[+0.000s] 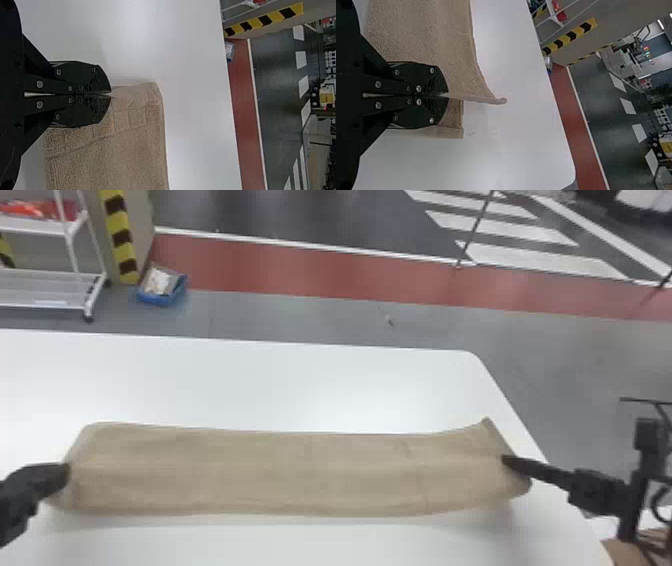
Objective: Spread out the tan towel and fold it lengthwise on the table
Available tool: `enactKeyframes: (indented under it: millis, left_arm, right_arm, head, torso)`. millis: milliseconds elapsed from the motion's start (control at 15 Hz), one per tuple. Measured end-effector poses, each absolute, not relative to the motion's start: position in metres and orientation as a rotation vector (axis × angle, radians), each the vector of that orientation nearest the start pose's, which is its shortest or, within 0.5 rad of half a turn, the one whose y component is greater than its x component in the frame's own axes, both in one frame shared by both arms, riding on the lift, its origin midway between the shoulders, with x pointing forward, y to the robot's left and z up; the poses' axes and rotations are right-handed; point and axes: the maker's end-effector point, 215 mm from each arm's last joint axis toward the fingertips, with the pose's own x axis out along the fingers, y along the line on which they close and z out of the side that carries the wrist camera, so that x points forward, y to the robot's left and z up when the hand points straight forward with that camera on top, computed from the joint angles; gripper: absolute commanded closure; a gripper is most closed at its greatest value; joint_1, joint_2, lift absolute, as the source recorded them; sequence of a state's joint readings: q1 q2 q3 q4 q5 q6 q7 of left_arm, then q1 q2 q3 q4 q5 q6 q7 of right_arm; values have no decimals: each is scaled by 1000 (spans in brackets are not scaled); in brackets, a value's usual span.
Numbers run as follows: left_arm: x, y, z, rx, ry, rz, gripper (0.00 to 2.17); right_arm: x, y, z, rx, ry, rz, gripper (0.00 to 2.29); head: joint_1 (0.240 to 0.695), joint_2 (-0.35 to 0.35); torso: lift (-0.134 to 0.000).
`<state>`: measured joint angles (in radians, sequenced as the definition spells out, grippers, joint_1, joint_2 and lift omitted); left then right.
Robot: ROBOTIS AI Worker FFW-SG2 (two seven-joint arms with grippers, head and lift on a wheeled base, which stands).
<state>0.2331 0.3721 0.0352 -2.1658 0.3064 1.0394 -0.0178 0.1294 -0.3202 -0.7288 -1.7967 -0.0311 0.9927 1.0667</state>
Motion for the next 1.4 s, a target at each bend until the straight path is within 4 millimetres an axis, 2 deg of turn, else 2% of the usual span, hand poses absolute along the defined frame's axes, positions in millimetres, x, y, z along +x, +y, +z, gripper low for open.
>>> enactKeyframes:
  millis: [200, 400, 533, 667, 800, 933, 1133, 1267, 1400]
  left_arm:
    - [459, 272, -430, 126, 693, -157, 1355]
    - [462, 264, -433, 124, 696, -174, 1355]
    - [463, 265, -435, 125, 702, -172, 1355]
    - [467, 268, -438, 126, 706, -166, 1355]
    - [475, 273, -439, 125, 708, -159, 1355]
    - [487, 279, -437, 122, 705, -149, 1355]
    - [521, 290, -426, 100, 692, -142, 1355]
    - [554, 300, -407, 86, 657, -129, 1355]
    - [584, 305, -380, 73, 600, -119, 1355]
  right_arm:
    - [380, -497, -389, 301, 554, 317, 1656]
    - [368, -507, -386, 268, 492, 365, 1656]
    - [370, -514, -400, 245, 529, 330, 1656]
    - [383, -515, -406, 255, 553, 302, 1656]
    - [411, -512, -400, 298, 556, 292, 1656]
    - [447, -509, -392, 318, 547, 274, 1656]
    - [515, -499, -376, 345, 516, 265, 1656]
    - [560, -497, -360, 361, 482, 251, 1656]
    - [592, -499, -342, 355, 431, 236, 1656]
  head:
    - [695, -292]
    - [695, -318]
    - [695, -326]
    - [695, -318]
    - [695, -302]
    - [695, -278]
    - [695, -224]
    - [695, -201]
    - [695, -184]
  torso:
    - [-124]
    - [-124]
    - [-124]
    - [-124]
    - [-124]
    - [-124]
    - [-124]
    - [-124]
    - [-124]
